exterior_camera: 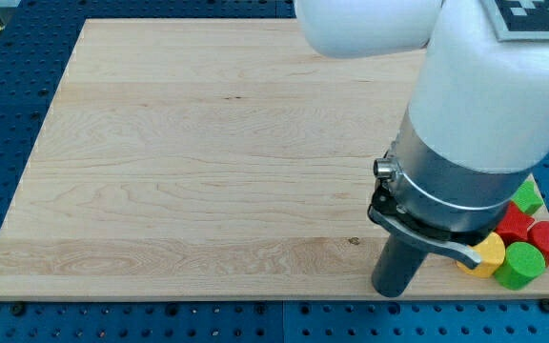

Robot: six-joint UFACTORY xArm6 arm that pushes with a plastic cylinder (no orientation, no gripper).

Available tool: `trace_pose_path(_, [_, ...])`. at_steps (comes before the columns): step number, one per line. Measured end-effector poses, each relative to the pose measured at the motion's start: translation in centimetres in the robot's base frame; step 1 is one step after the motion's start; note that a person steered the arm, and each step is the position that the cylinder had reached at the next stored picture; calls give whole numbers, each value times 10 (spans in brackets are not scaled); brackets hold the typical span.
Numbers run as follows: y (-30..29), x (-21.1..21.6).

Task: Move your arm to the group of blocks

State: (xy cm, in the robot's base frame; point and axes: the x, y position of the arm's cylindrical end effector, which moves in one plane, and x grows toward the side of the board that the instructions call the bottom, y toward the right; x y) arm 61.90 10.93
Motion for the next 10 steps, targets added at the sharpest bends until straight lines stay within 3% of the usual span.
trace_pose_path(2, [22,0])
trace_pose_path(3, [-49,-12])
trace_pose_path(4, [-75,-85])
trace_pose_path(5, [-3,-153])
trace_pose_path(7, [189,-178])
trace_pose_path(8, [236,-154])
trace_pose_path(10, [226,-7])
